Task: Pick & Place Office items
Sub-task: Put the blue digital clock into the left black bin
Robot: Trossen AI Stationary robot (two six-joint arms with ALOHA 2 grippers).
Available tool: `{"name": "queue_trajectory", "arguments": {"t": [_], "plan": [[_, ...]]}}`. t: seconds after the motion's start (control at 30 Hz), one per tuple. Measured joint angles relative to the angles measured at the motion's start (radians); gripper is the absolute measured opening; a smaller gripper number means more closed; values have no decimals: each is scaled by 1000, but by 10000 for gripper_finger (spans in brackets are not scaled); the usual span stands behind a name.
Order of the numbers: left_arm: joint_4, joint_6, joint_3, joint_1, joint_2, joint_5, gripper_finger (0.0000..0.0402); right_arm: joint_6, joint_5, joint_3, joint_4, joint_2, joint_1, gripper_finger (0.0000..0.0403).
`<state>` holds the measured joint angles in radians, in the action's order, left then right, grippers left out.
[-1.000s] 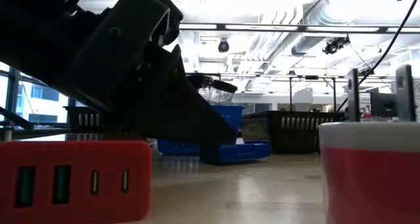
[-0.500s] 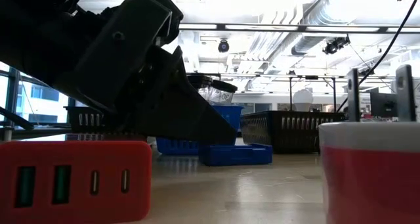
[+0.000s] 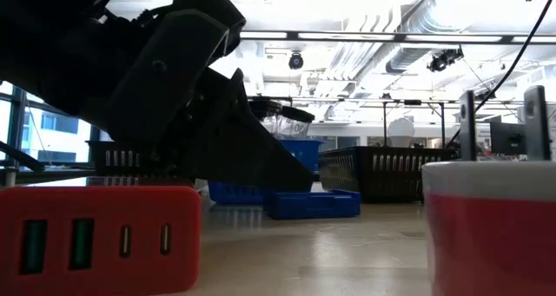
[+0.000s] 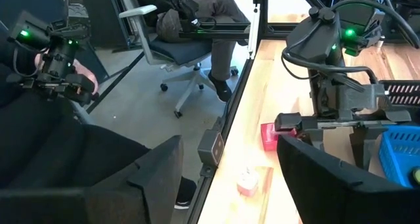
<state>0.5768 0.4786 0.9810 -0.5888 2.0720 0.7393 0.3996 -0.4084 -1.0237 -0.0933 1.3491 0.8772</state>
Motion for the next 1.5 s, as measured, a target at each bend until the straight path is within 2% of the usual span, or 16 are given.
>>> {"name": "queue_trajectory", "arguments": {"t": [0.73,0.93,1.37,1.5], "plan": [[-39,19,0,5,0,-33,231,0,1,0,0,0,0,236],[-53,48,0,11,0,-112,231,0,1,0,0,0,0,236],[-71,100,1,17,-1,-120,231,0,1,0,1,0,0,236],[-79,103,1,17,-1,-119,217,0,1,0,1,0,0,236]]}}
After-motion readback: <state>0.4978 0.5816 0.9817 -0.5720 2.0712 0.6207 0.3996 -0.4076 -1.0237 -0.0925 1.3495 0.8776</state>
